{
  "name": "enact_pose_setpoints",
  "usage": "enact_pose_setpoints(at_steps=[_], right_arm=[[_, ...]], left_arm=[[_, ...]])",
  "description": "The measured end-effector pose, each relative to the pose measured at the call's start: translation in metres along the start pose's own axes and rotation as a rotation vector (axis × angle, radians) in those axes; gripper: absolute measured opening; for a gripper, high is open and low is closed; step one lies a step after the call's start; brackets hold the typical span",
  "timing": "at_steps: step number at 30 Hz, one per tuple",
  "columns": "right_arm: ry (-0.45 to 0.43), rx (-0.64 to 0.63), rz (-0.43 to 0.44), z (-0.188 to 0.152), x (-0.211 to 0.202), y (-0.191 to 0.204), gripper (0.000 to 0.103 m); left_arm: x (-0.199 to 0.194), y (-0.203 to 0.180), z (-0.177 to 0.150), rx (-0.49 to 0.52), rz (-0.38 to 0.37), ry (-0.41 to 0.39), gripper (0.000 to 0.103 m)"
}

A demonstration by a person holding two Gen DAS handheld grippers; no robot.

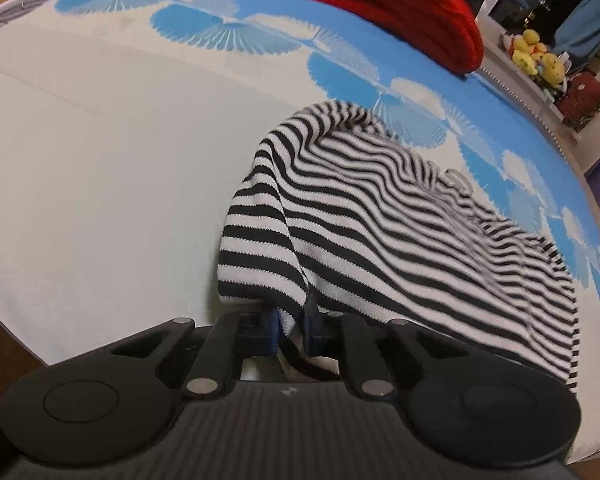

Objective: Fold small clothes

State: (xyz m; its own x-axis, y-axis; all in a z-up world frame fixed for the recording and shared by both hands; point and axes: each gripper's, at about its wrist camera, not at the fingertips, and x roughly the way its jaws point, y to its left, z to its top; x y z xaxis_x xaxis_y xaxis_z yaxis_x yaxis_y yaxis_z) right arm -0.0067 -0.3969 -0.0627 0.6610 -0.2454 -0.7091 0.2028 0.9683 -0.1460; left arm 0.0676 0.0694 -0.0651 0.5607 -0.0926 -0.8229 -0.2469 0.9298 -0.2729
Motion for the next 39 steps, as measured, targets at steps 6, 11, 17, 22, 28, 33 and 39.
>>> enact_pose_setpoints(at_steps=[6,11,17,22,28,33,39], right_arm=[[0.001,0.062,0.027,0.009,0.014,-0.024,0.054],[0.021,0.166,0.025,0.005,0.019,-0.049,0.054],[0.007,0.304,0.062,0.001,0.018,-0.083,0.054],[-0.047,0.428,0.053,-0.005,0.011,-0.111,0.054],[-0.098,0.508,0.084,-0.011,0.005,-0.129,0.054],[-0.075,0.506,0.214,-0.011,0.013,-0.124,0.055],[0.051,0.423,0.328,0.001,0.043,-0.087,0.055]], left_arm=[[-0.024,-0.01,0.012,0.006,-0.033,-0.051,0.01],[-0.057,-0.066,0.031,0.013,-0.109,-0.127,0.008],[-0.086,-0.212,0.005,0.32,-0.258,-0.214,0.008],[-0.074,-0.319,-0.082,0.642,-0.394,-0.162,0.008],[-0.007,-0.357,-0.123,0.657,-0.508,0.234,0.02],[-0.026,-0.298,-0.07,0.681,-0.559,0.138,0.033],[-0.039,-0.208,-0.01,0.718,-0.408,0.004,0.033]])
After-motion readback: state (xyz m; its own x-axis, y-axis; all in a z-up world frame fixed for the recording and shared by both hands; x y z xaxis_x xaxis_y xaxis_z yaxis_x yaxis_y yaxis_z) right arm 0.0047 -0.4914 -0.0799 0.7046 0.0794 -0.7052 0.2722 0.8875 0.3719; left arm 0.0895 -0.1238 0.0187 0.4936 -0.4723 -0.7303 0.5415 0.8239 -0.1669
